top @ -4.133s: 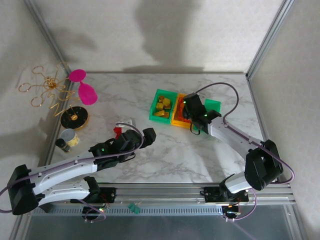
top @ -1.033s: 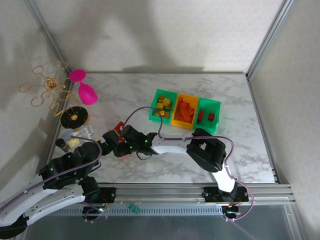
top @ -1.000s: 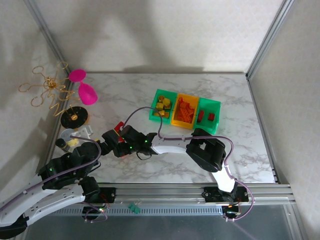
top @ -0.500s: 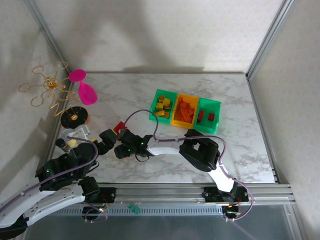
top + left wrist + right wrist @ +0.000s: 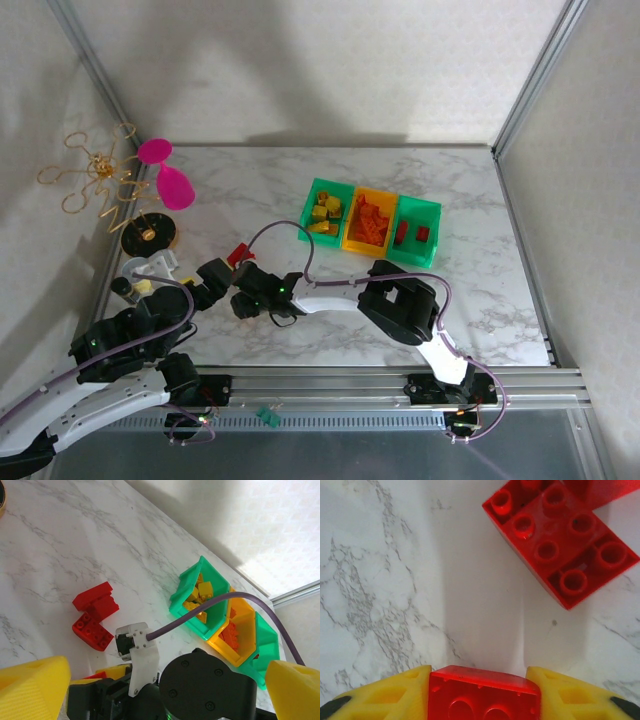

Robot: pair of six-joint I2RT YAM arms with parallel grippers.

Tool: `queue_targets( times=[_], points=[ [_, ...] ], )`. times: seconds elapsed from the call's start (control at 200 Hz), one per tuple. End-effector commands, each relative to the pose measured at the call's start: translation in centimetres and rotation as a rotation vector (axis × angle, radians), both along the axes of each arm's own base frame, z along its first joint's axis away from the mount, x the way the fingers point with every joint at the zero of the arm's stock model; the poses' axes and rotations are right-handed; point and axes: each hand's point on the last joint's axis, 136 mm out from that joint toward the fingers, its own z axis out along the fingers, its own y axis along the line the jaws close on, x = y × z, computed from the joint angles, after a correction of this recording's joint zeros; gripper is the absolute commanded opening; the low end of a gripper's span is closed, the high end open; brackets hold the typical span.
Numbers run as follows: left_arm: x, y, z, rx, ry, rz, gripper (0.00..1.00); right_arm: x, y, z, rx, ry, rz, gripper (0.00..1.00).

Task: Sort the legos into containers by color
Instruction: Pick up the lego from the bottom-center of the table, then place the lego in the container.

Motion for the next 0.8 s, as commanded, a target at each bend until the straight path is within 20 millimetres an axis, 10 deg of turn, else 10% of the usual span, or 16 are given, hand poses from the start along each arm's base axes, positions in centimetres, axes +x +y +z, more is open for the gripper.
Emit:
queue_targets(
  times=[0.0, 0.31, 0.796],
  points=[
    [-0.8, 4.3, -1.5, -0.105, 0.064, 0.275, 1.0, -0.3, -1.4, 2.8, 0.018, -0.008, -0.027, 0.42],
    [0.9, 0.6, -1.2, -0.075, 0.058, 0.163, 1.0, 4.2, -9.8, 6.8, 0.046, -0.035, -0.211, 0.4],
    [4.5, -7.8, -4.0, 0.027, 0.072, -0.056, 1.0, 14.2, -29.7, 11.9, -0.054, -0.154, -0.67, 0.41]
  ],
)
